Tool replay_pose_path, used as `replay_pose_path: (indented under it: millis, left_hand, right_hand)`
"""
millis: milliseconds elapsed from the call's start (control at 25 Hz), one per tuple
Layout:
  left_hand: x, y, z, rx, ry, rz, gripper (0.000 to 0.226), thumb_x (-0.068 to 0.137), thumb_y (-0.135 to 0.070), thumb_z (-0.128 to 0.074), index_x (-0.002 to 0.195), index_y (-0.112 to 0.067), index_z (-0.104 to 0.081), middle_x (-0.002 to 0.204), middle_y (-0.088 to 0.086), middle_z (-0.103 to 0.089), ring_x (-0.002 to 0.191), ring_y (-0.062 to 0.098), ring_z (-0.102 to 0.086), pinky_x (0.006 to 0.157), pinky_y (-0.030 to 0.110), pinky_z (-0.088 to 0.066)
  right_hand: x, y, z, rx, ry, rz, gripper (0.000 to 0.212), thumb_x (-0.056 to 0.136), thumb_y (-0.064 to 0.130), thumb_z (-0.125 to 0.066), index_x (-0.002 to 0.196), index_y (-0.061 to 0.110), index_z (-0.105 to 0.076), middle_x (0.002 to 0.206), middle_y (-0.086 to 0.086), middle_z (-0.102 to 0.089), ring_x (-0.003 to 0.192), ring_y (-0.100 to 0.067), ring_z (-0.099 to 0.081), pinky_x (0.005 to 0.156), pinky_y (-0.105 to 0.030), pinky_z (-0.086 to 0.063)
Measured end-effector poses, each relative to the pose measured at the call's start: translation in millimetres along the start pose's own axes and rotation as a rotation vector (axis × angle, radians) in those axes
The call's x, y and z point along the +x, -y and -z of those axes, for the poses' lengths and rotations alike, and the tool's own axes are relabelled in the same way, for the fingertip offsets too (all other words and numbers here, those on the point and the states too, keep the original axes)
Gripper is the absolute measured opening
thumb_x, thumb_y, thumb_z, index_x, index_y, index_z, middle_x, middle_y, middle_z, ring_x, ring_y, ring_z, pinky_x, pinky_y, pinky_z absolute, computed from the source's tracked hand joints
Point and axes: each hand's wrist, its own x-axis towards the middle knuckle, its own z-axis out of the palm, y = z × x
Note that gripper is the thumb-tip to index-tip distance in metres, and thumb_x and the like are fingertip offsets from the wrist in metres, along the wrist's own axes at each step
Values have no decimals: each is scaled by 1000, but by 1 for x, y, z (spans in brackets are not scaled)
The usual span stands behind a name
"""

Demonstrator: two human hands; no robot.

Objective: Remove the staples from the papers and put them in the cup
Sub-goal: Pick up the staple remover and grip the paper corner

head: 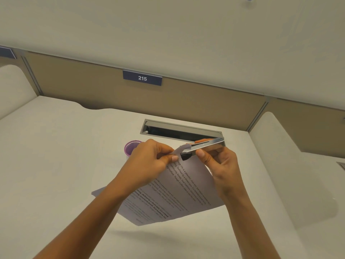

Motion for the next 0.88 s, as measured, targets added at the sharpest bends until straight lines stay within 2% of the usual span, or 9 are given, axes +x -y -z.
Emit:
replay_pose_path:
  millis: [200,320,440,520,600,680,800,880]
  left_hand:
    - [-2,1,1,8,4,-13,19,90,-38,-59,99,-31,-75,84,-18,-72,69,6,-67,57,13,-43]
    - [-2,3,-2,8,19,-19,21,91,-37,-59,99,-29,-76,89,-14,-75,72,12,-69,61,19,-49]
    - [0,6,-3,-11,27,15,21,91,-36,-59,98,-27,-76,89,-12,-75,74,13,-70,65,23,-55]
    - [1,9,-3,-11,42,37,19,91,-36,-60,98,-28,-75,89,-11,-75,73,10,-70,65,22,-56]
    - [1,11,-4,-42,68,62,19,91,-35,-60,100,-26,-74,91,-10,-76,74,10,-72,67,23,-58]
    - [1,12,-3,-93,82,94,22,91,-34,-60,104,-24,-74,93,-8,-77,75,11,-73,69,26,-59]
    - [0,13,2,-180,90,136,22,91,-33,-61,105,-22,-74,92,-6,-78,73,13,-74,69,28,-59]
    - [0,13,4,-213,108,150,22,91,-33,-61,105,-22,-74,91,-7,-78,71,11,-74,64,24,-57]
  right_hand:
    - [-5,-1,-7,-8,-49,58,32,79,34,-61,104,15,-67,99,6,-75,83,-17,-72,62,-23,-57]
    - [-7,-4,-11,-6,-92,76,31,79,34,-60,102,15,-68,97,7,-74,82,-14,-72,60,-18,-54]
    - [-5,-6,-10,10,-47,-11,28,78,39,-60,98,22,-68,92,13,-75,81,-11,-72,60,-16,-53]
    - [-2,-11,-9,49,-19,-94,28,79,43,-60,99,25,-68,98,11,-75,86,-14,-72,67,-23,-56]
    - [2,-12,-6,177,-16,-148,32,81,47,-64,101,23,-68,106,0,-74,96,-23,-71,83,-38,-56]
    - [6,-10,-1,439,-70,-184,30,85,37,-64,101,13,-66,106,-11,-73,101,-30,-69,90,-42,-54]
    - [11,-8,13,759,-136,-269,20,85,26,-57,93,9,-64,92,-15,-70,90,-34,-69,86,-45,-56]
    - [11,-8,18,790,-167,-328,20,84,26,-56,93,9,-61,85,-14,-68,81,-32,-69,80,-45,-58]
